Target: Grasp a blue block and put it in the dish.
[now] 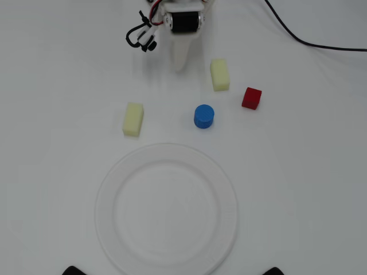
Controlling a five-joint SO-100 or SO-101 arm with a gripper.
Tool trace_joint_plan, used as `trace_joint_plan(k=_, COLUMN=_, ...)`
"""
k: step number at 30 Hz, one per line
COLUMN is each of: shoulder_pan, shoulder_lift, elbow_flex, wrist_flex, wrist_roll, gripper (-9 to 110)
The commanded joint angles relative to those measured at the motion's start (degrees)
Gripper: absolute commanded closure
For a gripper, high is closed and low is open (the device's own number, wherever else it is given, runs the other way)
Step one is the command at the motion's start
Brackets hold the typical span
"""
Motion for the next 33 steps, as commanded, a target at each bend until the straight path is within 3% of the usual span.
trace_joint_plan(k=1, shoulder_pan=0.4, shoulder_lift=9.7, elbow_flex=6.3, wrist_flex=-0.3, wrist_roll=-0.3, gripper=101)
trace_joint_plan(k=24, shoulder_pan=1.2, shoulder_lift=8.3, elbow_flex=0.8, wrist_flex=0.7, wrist_roll=-0.4, gripper=101)
trace_joint_plan(k=33, shoulder_pan=-1.3, shoulder_lift=-32.8, elbow_flex=-29.7, wrist_flex=2.1, wrist_roll=-1.1, gripper=101)
